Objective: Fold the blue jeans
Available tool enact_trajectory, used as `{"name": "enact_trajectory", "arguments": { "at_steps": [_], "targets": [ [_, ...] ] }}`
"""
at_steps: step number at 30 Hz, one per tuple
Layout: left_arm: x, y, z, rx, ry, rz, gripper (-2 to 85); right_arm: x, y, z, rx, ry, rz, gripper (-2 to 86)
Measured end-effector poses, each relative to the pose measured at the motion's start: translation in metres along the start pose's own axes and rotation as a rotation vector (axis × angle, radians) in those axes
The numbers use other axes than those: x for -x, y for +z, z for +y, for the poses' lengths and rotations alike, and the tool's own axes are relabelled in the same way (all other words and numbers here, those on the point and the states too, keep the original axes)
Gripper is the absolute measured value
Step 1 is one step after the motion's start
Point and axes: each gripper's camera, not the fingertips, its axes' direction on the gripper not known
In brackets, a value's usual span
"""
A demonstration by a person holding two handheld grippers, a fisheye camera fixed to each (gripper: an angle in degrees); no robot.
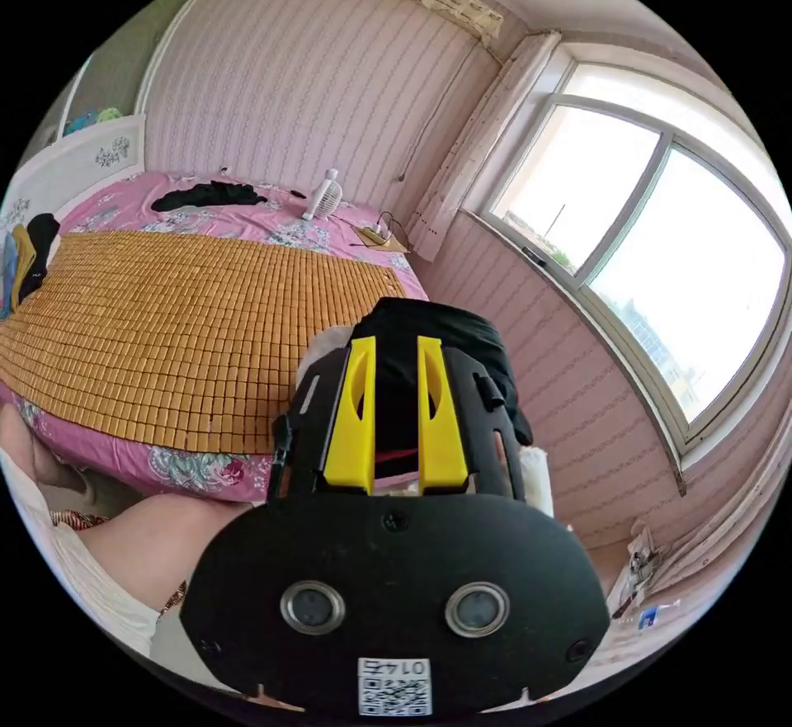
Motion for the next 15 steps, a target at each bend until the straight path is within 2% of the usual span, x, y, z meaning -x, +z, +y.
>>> {"name": "enact_trajectory", "arguments": {
  "at_steps": [5,9,15],
  "targets": [
    [-0.012,-0.090,0.077,0.200,0.037,0.041,0.9,0.128,-0.032,-0.031,-0.069,-0.167,-0.061,8.4],
    [-0.032,-0.147,0.138,0.310,0.035,0.076,1.6,0.258,-0.053,-0.076,-0.121,-0.348,-0.195,9.3],
    [-0.096,-0.229,0.265,0.562,-0.106,0.181,6.2,0.477,-0.091,-0.143,-0.236,-0.610,-0.424,10.3]
  ]
}}
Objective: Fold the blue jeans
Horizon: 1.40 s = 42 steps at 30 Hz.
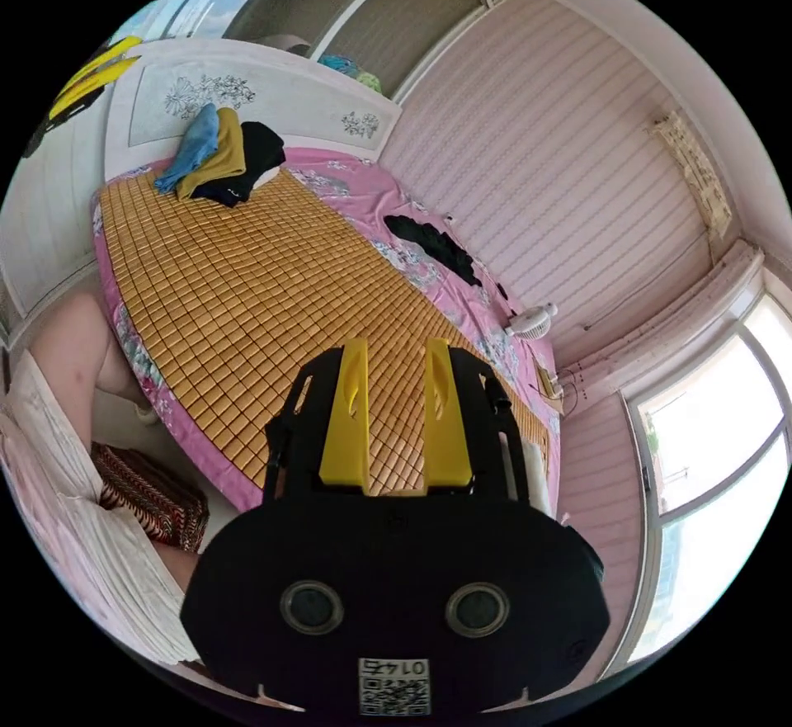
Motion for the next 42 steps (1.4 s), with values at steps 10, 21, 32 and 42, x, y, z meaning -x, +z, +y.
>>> {"name": "enact_trajectory", "arguments": {
  "at_steps": [10,21,32,42],
  "targets": [
    [-0.175,0.090,0.304,0.640,-0.782,0.648,10.5,0.227,0.126,-0.266,-0.152,-0.278,-0.524,11.1],
    [-0.345,0.194,0.482,0.918,-1.393,0.787,13.7,0.353,0.279,-0.424,-0.052,-0.236,-0.520,14.2],
    [-0.378,0.260,0.550,1.046,-1.385,0.822,1.4,0.352,0.321,-0.449,0.004,-0.235,-0.822,2.3],
    [-0.167,0.237,0.564,0.731,-1.267,0.533,-0.1,0.179,0.200,-0.378,-0.362,0.044,-1.055,0.7]
  ]
}}
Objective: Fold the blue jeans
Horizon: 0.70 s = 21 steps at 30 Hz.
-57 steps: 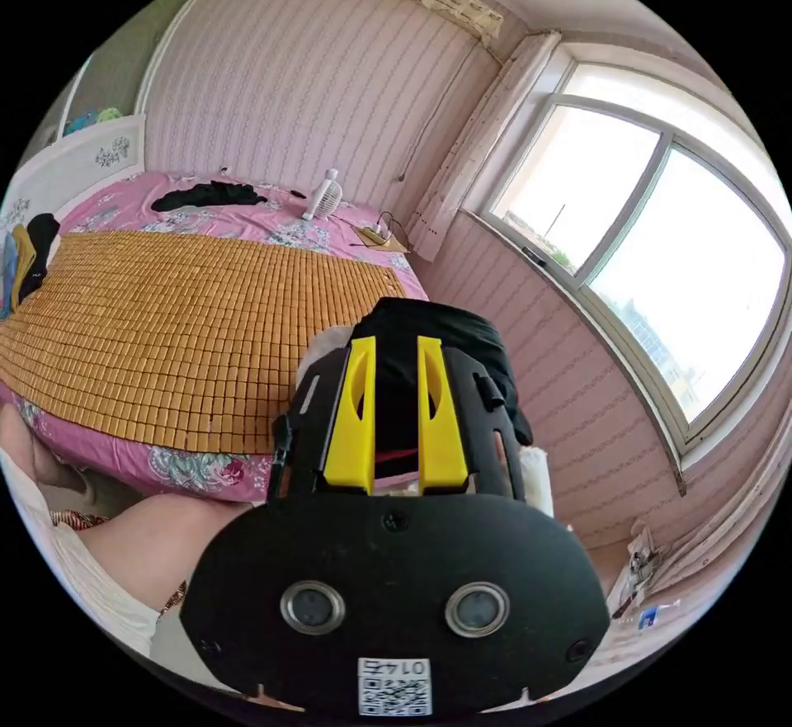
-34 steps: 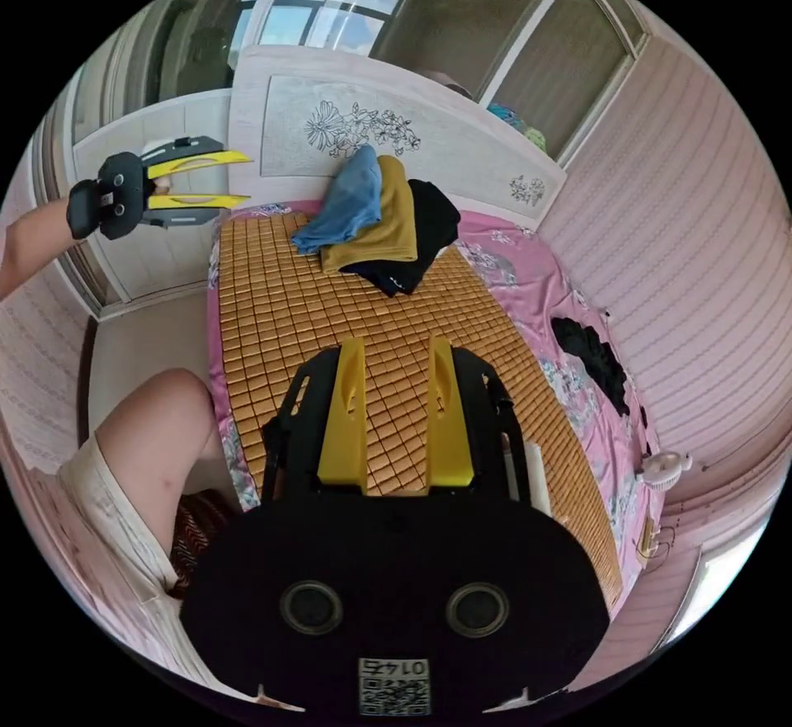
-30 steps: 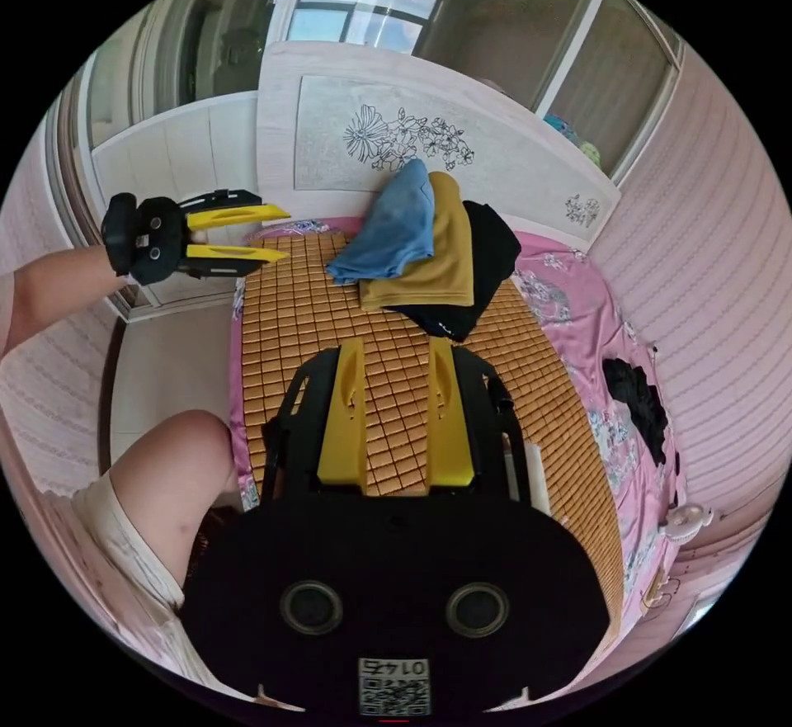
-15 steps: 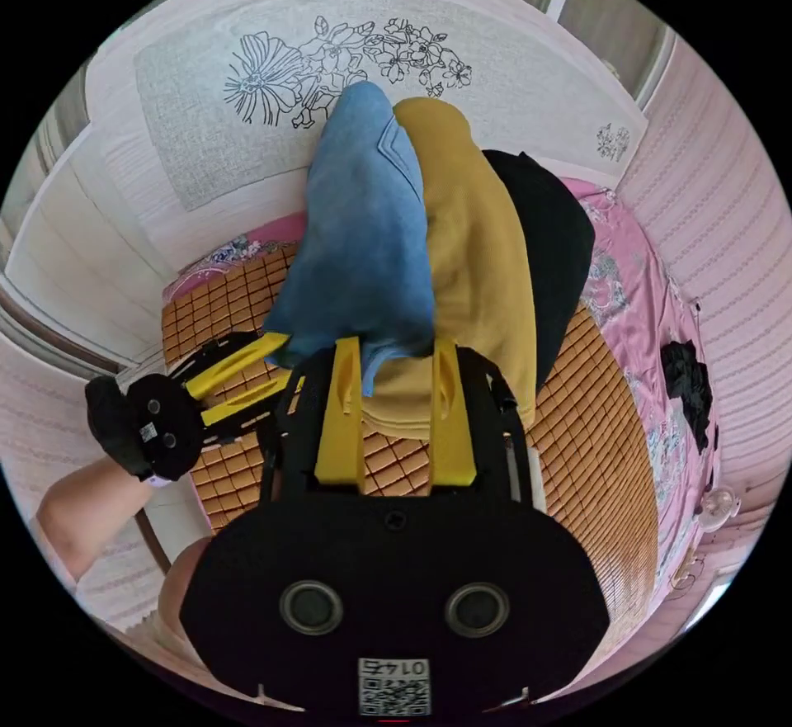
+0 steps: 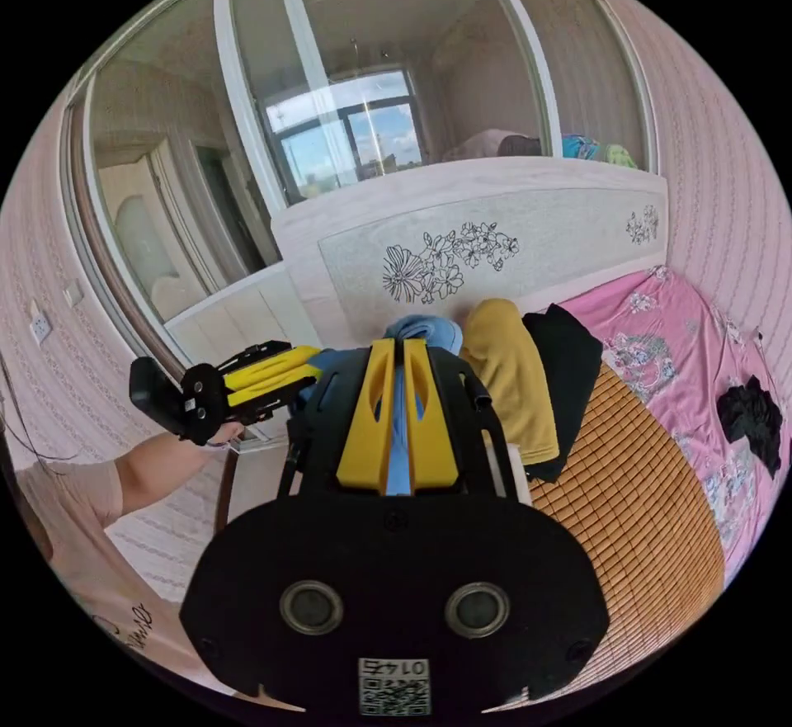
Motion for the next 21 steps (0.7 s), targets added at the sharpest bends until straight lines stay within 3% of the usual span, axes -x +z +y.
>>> {"name": "enact_trajectory", "arguments": {
  "at_steps": [2,6,9,12,14,21],
  "targets": [
    [-0.007,-0.045,-0.027,-0.124,-0.034,0.146,-0.1,0.001,-0.057,0.034,-0.072,0.026,-0.004,0.7],
    [-0.066,-0.074,-0.040,-0.194,-0.087,0.460,-0.2,0.004,-0.163,0.158,-0.092,0.112,0.164,1.0],
    [-0.160,-0.057,-0.023,-0.080,-0.143,0.693,-0.3,-0.013,-0.196,0.276,0.055,0.339,0.304,1.3],
    [-0.268,-0.018,0.015,0.181,-0.226,0.881,-0.3,-0.024,-0.209,0.393,0.192,0.638,0.395,1.4],
    [-0.332,-0.001,0.044,0.367,-0.267,1.020,-0.3,-0.015,-0.216,0.436,0.242,0.688,0.450,1.3],
    [-0.381,-0.020,0.062,0.411,-0.252,1.019,-0.1,0.021,-0.252,0.496,0.204,0.670,0.436,2.3]
  ]
}}
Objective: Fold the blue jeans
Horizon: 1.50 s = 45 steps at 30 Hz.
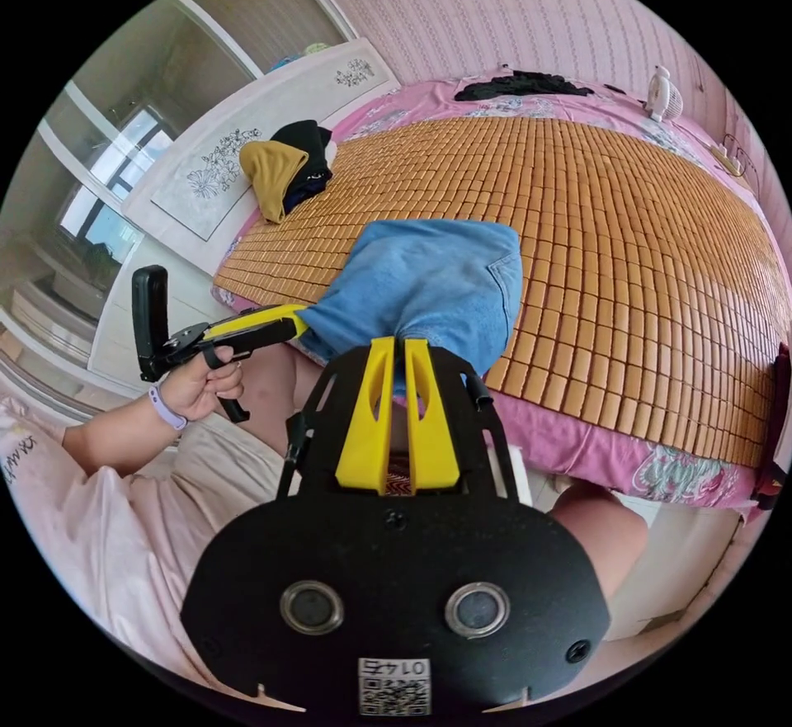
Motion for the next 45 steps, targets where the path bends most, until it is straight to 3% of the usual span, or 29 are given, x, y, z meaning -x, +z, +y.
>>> {"name": "enact_trajectory", "arguments": {
  "at_steps": [5,15,18,24,28,30,32,36,39,45],
  "targets": [
    [-0.019,0.002,-0.003,0.005,0.049,-0.039,0.3,0.007,-0.015,0.018,-0.034,-0.030,0.074,4.7],
    [-0.024,0.020,-0.015,-0.019,-0.010,-0.055,0.0,0.055,-0.047,0.031,-0.159,-0.357,0.201,14.5],
    [-0.030,0.025,-0.023,-0.030,0.003,-0.086,0.1,0.069,-0.058,0.027,-0.219,-0.399,0.129,16.6],
    [-0.034,0.036,-0.050,-0.080,-0.021,-0.026,0.3,0.096,0.019,0.008,0.090,-0.560,0.118,20.2],
    [-0.037,0.054,-0.052,0.007,-0.010,-0.102,-0.6,0.093,0.075,0.001,0.285,-0.571,0.254,16.6],
    [-0.034,0.048,-0.043,-0.016,-0.030,-0.127,-0.6,0.089,0.074,0.001,0.250,-0.581,0.277,14.2],
    [-0.031,0.034,-0.026,-0.053,-0.034,-0.179,0.0,0.080,0.064,-0.007,0.255,-0.523,0.228,10.9],
    [-0.024,0.032,-0.004,-0.023,-0.063,-0.221,5.4,0.037,0.024,-0.030,0.215,-0.257,-0.061,4.9],
    [-0.022,0.042,0.008,0.003,-0.093,-0.227,8.2,0.013,-0.027,-0.044,0.046,-0.112,-0.289,3.4],
    [-0.039,0.048,-0.006,-0.051,-0.037,-0.183,11.2,-0.007,-0.127,-0.066,-0.277,-0.086,-0.592,2.5]
  ]
}}
